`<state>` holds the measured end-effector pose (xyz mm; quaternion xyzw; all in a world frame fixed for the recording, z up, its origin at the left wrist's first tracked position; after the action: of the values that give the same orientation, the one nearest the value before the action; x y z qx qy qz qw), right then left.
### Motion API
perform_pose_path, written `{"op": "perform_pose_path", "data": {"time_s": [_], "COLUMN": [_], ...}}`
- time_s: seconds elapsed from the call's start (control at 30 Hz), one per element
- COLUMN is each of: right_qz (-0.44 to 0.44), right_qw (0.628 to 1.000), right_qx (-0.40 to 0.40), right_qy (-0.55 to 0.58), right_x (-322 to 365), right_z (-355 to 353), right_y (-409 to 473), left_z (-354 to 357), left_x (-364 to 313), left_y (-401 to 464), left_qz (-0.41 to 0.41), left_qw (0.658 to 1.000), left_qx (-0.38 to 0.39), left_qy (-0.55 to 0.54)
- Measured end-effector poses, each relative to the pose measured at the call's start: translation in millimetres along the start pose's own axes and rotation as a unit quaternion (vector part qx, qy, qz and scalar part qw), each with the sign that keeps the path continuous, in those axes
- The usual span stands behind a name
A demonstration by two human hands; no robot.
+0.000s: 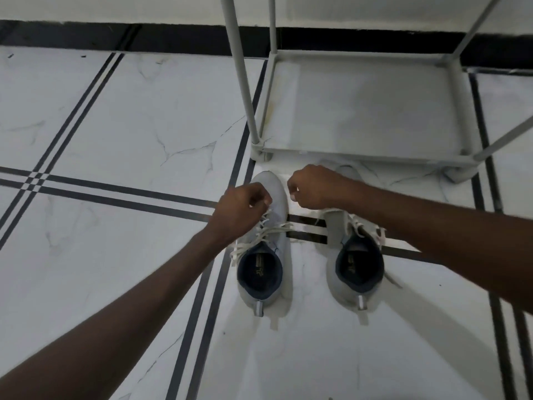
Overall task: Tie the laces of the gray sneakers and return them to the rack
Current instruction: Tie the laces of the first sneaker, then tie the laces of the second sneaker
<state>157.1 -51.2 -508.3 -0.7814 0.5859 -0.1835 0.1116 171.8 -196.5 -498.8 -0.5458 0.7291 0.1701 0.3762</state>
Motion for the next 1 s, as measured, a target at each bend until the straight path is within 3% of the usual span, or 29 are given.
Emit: {"op": "perform_pose_path", "data": {"time_s": [0.13,0.4,0.73,0.87,1.0], "right_qz": [-0.017,0.029,0.092,0.110,0.126], "right_qw": [0.999,0.991,0.977,0.963,0.936], "right_qx": [0.030,-0.109,-0.147,-0.151,-0.159], "right_qy": [-0.036,0.074,0.126,0.196,0.289], "right_x": [-40.4,-107.7,-123.7,-129.7,-132.7], "right_z": [9.5,37.2,53.9,43.1,33.0], "right_y": [-47.5,-134.8,-144.0,-148.1,-141.6], "left_z": [49.1,126.9,148.4,144.4,161.0], "left_x": [-43.7,-97.9,-89.7,-94.4,-118.0], "left_y": [12.6,29.2,32.8,27.1,14.4], "left_qz": [0.059,0.150,0.144,0.161,0.196], "left_qw": [0.993,0.965,0.965,0.974,0.964], "left_qx": [0.098,0.188,0.157,0.145,0.182], "left_qy": [0.035,0.105,0.153,0.059,0.017]}}
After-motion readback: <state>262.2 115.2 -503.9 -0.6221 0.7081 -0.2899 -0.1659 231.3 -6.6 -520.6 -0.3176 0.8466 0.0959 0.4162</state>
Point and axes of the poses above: each hand's wrist, its own y-axis towards the middle knuckle, its own z-axis out of the palm, x = y × z, the point moved 8 cm from there along y, towards the middle knuckle, and after that the axes turned 7 degrees about -y, right-handed, at the moved point
